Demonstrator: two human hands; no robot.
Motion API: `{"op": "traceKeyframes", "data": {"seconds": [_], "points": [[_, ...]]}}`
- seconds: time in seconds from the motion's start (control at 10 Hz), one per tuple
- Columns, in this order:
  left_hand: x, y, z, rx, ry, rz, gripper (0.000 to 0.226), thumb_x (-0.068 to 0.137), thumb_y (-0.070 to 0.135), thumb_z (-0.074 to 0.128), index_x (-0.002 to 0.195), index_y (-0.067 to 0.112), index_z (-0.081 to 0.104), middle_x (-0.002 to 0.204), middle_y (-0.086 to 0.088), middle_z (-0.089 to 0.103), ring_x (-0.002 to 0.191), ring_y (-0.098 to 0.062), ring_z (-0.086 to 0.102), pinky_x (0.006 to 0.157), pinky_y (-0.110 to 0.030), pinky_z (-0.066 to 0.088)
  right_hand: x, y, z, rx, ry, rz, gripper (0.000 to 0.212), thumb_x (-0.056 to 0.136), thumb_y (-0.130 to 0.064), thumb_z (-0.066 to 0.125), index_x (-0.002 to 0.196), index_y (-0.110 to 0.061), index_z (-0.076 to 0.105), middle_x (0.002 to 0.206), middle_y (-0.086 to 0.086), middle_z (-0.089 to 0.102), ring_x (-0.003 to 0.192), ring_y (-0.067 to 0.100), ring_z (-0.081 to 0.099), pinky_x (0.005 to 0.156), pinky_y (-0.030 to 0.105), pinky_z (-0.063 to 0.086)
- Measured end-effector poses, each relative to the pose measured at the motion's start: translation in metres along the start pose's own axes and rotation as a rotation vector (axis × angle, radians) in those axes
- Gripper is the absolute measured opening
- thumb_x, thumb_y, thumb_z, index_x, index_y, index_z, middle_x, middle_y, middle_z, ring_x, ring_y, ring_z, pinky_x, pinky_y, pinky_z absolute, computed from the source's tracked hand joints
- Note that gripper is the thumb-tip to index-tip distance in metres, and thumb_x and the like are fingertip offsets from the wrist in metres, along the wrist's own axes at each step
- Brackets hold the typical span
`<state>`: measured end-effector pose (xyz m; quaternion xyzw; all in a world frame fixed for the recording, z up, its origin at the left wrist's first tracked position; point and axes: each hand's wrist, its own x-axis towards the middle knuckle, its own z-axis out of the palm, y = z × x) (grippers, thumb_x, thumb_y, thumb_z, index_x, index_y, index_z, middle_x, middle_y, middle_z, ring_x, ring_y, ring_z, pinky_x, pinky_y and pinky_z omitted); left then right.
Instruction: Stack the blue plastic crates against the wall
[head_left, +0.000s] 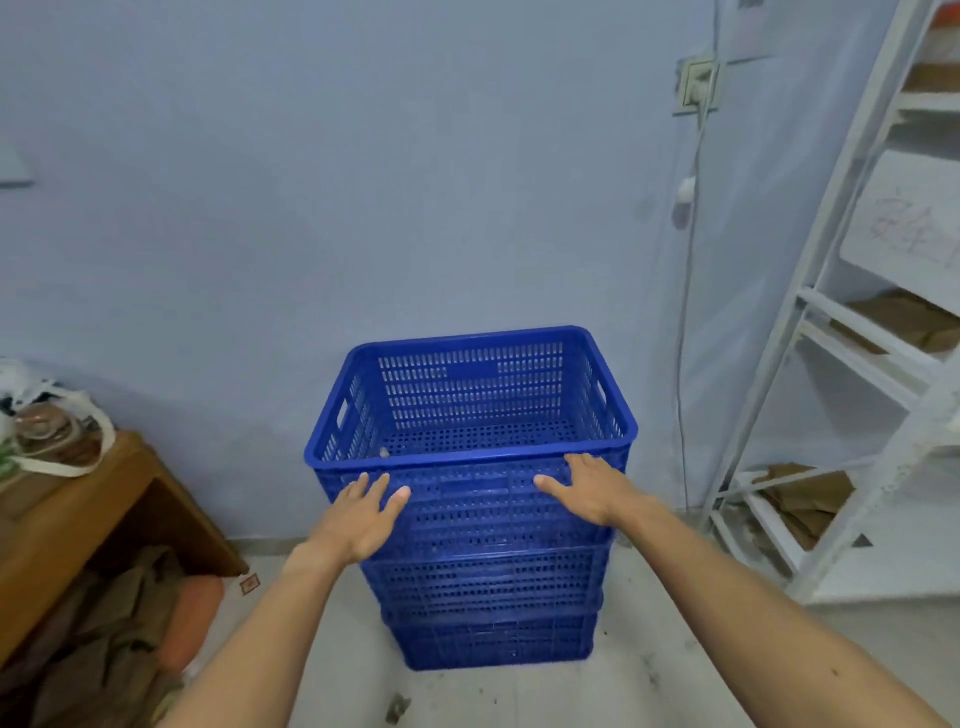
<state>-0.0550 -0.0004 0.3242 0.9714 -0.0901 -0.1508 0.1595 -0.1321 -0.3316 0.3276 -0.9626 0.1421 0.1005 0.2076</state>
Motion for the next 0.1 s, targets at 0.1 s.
{"op": "traceKeyframes", "data": {"seconds": [0.1], "points": [[-0.0226, -0.0046, 0.0001, -0.056, 0.023, -0.008, 0.085, 0.091, 0.074, 0.020, 0.157, 0.020, 0.019, 0.165, -0.005, 0.016, 0.152, -0.022, 0.011, 0.123, -0.042, 0.012, -0.0140, 0.0043, -0.0004, -0.012, 0.016, -0.059, 0.092, 0.087, -0.071, 0.042, 0.154, -0.013, 0.018, 0.159, 0.009, 0.029, 0.140, 0.029, 0.037, 0.110, 0.047, 0.038]]}}
